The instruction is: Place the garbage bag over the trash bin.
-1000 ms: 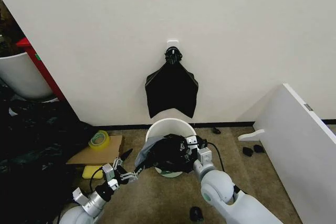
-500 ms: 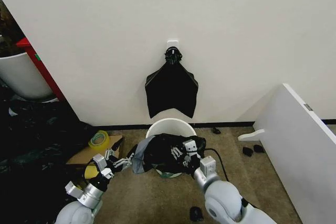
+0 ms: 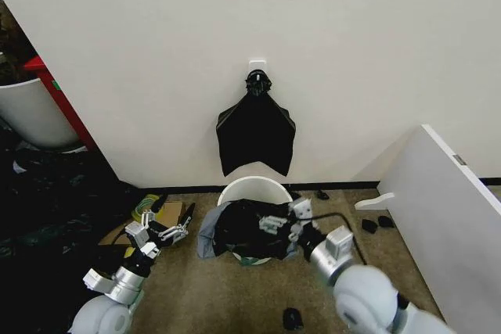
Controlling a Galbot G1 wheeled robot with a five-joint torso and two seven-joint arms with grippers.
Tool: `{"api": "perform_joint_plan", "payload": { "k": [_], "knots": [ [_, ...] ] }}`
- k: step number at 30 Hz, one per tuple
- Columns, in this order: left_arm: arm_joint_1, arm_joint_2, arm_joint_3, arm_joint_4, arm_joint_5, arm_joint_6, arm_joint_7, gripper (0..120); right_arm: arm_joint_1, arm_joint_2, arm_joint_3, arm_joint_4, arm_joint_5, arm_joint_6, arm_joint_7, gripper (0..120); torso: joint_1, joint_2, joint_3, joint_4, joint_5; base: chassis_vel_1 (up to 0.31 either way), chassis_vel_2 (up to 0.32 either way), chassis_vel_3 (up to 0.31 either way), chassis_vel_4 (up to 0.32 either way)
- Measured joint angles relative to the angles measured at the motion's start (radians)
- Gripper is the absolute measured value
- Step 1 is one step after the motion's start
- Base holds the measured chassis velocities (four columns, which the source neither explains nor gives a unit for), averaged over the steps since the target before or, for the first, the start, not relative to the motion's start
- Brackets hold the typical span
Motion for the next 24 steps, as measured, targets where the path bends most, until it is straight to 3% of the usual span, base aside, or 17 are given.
{"api": "perform_joint_plan", "payload": {
  "k": [3,6,9,11,16,24],
  "knots": [
    [-0.005,0.000,0.016,-0.039,0.051,0.060,-0.132,100,0.062,-0.047,0.032,-0.064,0.097,-0.055,-0.055,100,0.000,0.000,0.000,-0.0016,0.0001,0.000,0.000,0.000,0.000],
    [0.004,-0.008,0.018,-0.072,0.101,0.121,-0.247,100,0.143,-0.067,0.013,-0.136,0.143,-0.083,-0.094,100,0.000,0.000,0.000,-0.0004,0.0002,0.000,0.000,0.000,0.000],
    [0.023,-0.014,0.013,-0.096,0.117,0.152,-0.304,100,0.231,-0.063,-0.025,-0.218,0.188,-0.108,-0.118,100,0.000,0.000,0.000,-0.0005,0.0000,0.000,0.000,0.000,0.000],
    [0.068,-0.026,0.005,-0.124,0.141,0.177,-0.362,100,0.362,-0.028,-0.085,-0.343,0.223,-0.139,-0.151,100,0.000,0.000,0.000,-0.0003,0.0003,0.000,0.000,0.000,0.000],
    [0.148,-0.063,-0.003,-0.167,0.161,0.181,-0.352,100,0.531,-0.012,-0.212,-0.516,0.207,-0.177,-0.291,100,0.000,0.000,0.000,-0.0001,-0.0003,0.000,0.000,0.000,0.000],
    [0.168,-0.125,0.011,-0.169,0.197,0.171,-0.318,100,0.628,0.063,-0.296,-0.701,0.105,-0.219,-0.425,100,0.000,0.000,0.000,-0.0007,0.0002,0.000,0.000,0.000,0.000]
  ]
}}
